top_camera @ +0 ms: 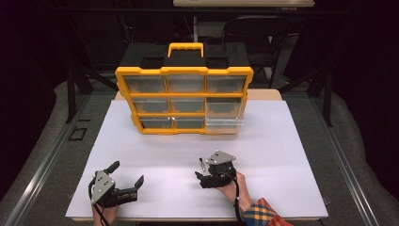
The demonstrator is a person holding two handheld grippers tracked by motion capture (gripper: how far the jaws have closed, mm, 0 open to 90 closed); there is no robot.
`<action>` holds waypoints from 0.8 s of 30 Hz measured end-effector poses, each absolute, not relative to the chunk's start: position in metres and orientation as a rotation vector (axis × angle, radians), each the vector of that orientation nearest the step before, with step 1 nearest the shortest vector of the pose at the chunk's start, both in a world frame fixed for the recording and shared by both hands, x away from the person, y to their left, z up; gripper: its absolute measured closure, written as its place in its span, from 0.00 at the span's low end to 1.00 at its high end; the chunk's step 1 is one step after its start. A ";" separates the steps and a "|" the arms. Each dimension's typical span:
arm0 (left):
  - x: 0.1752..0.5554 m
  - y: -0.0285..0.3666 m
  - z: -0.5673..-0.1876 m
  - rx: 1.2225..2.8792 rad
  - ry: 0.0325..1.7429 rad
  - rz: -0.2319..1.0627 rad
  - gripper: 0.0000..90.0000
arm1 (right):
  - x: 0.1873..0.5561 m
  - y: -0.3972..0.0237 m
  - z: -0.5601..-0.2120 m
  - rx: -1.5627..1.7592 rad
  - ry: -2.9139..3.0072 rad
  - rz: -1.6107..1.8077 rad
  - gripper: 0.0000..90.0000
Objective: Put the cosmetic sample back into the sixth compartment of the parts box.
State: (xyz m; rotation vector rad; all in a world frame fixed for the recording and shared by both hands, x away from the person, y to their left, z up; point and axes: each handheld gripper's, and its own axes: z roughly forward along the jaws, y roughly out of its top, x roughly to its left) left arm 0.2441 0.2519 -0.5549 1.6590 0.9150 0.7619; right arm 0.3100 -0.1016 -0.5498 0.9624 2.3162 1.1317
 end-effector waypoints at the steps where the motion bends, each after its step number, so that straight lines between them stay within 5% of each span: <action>1: 0.244 0.252 -0.555 1.658 0.915 0.762 0.00 | 0.311 -0.100 -0.550 0.967 2.317 1.124 0.22; 11: 0.244 0.252 -0.555 1.658 0.919 0.760 0.00 | 0.320 -0.085 -0.555 1.094 2.283 1.061 0.52; 24: 0.244 0.253 -0.554 1.653 0.920 0.763 0.00 | 0.329 -0.072 -0.565 1.253 2.224 1.008 0.77</action>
